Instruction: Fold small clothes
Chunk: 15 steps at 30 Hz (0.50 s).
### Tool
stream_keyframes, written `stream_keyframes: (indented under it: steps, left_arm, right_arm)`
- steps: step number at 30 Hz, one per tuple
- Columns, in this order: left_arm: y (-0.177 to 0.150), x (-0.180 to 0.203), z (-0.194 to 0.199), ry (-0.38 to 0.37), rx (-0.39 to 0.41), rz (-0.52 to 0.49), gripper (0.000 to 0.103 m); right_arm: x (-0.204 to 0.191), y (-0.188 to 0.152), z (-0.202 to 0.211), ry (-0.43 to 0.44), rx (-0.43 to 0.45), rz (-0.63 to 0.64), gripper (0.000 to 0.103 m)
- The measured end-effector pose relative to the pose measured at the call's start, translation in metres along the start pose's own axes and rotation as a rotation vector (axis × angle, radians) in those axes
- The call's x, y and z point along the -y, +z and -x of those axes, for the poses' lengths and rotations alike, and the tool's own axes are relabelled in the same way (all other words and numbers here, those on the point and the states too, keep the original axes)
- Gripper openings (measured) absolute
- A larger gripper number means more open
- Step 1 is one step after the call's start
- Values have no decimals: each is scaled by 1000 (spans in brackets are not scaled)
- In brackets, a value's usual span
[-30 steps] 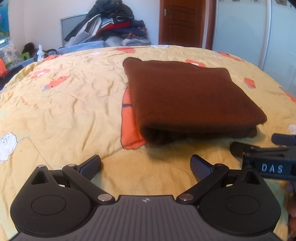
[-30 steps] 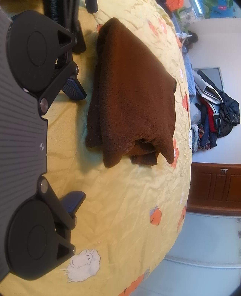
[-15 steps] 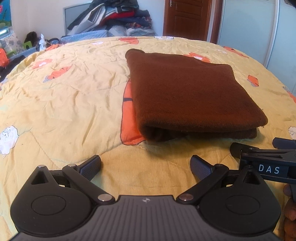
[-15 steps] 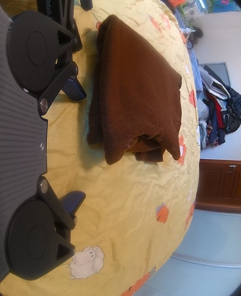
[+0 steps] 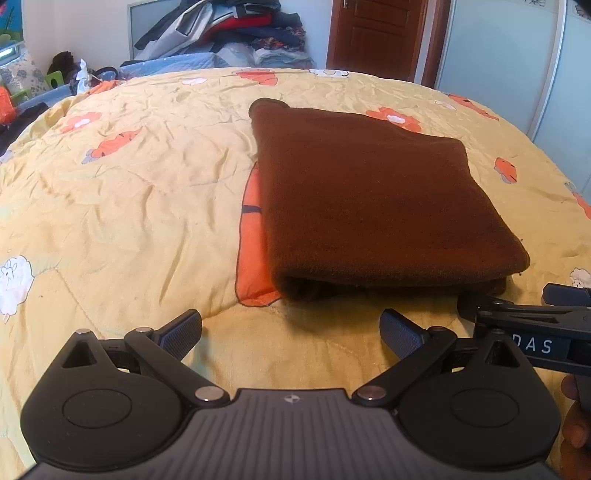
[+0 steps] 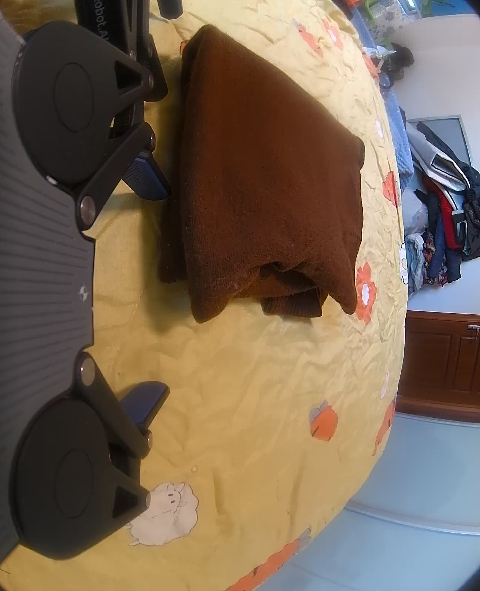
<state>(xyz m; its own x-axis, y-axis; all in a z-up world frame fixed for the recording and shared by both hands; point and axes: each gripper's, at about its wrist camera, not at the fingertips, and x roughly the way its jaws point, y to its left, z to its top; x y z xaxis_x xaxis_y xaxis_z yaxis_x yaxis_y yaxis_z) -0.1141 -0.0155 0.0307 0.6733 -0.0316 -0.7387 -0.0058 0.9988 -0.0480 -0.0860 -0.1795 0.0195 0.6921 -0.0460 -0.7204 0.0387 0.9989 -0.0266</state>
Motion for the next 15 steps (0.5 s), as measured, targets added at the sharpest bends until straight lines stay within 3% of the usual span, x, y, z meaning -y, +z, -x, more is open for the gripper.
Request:
stream_keyframes:
  steps: [15]
  left_arm:
    - [2, 0, 5, -14, 7, 7, 103]
  right_arm:
    - [2, 3, 6, -4, 7, -1, 103]
